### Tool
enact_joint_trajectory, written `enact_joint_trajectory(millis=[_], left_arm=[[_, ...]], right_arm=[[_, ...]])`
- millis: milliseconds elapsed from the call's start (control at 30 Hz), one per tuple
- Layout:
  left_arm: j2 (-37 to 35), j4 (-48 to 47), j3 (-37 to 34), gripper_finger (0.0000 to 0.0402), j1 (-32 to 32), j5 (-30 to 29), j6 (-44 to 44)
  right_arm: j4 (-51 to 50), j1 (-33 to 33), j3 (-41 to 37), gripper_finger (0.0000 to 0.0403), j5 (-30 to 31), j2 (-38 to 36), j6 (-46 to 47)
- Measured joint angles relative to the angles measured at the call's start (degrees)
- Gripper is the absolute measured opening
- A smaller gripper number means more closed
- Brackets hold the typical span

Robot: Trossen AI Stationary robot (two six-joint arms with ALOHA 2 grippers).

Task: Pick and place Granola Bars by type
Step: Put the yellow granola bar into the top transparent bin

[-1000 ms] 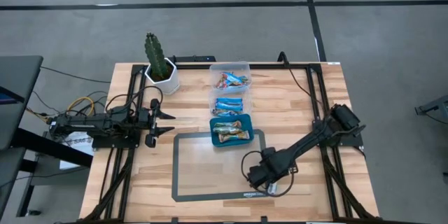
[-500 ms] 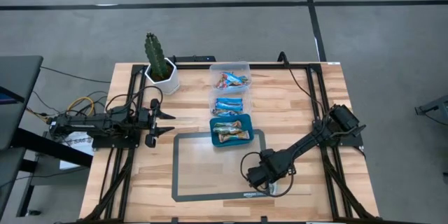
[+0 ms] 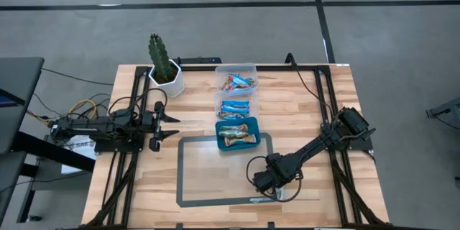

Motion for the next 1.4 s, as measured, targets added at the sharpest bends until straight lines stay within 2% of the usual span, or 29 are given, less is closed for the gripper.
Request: enact_joint_trajectory(millis=[267, 467, 633, 833, 1000, 1167, 1400], left_arm=[[0.0, 0.0, 0.0, 0.0183, 0.0, 0.0, 0.0], [0.0, 0.0, 0.0, 0.0183, 0.0, 0.0, 0.0], [0.0, 0.0, 0.0, 0.0183, 0.0, 0.0, 0.0], [0.0, 0.0, 0.0, 0.0183, 0.0, 0.0, 0.0], [0.0, 0.0, 0.0, 0.0183, 0.0, 0.0, 0.0], [0.0, 0.0, 0.0, 0.0183, 0.0, 0.0, 0.0], [0.0, 0.0, 0.0, 0.0183, 0.0, 0.1, 0.0]], right_arm=[[-0.1, -0.1, -0.1, 0.008, 0.5, -0.4, -0.1], [-1.7, -1.3, -0.2, 0.0079, 6.3, -4.9, -0.9], [-2.0, -4.5, -0.1, 0.0079, 13.5, -10.9, -8.3], [-1.4, -11.4, 1.3, 0.0079, 20.7, -17.6, -25.1], [0.3, -18.3, 3.1, 0.0079, 20.9, -20.8, -45.1], [0.5, -25.1, 6.3, 0.0079, 13.3, -21.1, -69.4], [-0.3, -30.6, 12.9, 0.0079, 1.3, -16.6, -99.2]])
